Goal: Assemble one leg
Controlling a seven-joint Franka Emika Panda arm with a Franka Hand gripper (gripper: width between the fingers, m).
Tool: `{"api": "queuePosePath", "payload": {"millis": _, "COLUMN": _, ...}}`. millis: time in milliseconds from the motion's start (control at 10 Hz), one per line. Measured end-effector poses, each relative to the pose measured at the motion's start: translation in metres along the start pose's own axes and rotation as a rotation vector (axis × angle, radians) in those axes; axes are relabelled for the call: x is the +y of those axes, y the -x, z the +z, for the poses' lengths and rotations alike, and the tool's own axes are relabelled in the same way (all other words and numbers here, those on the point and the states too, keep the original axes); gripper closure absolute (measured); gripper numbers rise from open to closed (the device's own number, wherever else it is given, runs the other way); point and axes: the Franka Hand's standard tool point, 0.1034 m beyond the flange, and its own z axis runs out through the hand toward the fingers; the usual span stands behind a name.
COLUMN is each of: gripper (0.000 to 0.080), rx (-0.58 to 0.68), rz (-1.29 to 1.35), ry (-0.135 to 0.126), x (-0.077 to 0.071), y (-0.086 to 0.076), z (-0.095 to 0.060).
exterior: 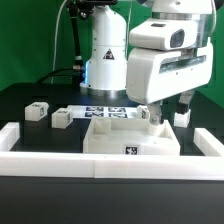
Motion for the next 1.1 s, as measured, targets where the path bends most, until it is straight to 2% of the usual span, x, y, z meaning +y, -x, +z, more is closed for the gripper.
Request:
{"api": "queuePosePath", "payload": {"millis": 700, "gripper": 0.015, "rx": 0.001, "rz": -0.009, "ry": 0.002, "x": 0.0, "y": 0.001, "z": 0.001}}
{"api": "queuePosePath", "payload": {"millis": 800, "gripper": 0.015, "rx": 0.029, "rz": -0.116, "ry": 0.028, "x": -0.002, "y": 0.01, "z": 0.007}}
{"api": "queuePosePath", "payload": {"millis": 900, "gripper": 0.015, "rx": 0.031, "rz": -0.175, "ry": 0.033, "x": -0.007, "y": 0.026, "z": 0.012}}
{"api": "queuePosePath", "payload": {"millis": 1100, "gripper": 0.015, "rx": 0.01, "rz": -0.302, "ry": 0.046, "x": -0.014, "y": 0.039, "z": 0.015}}
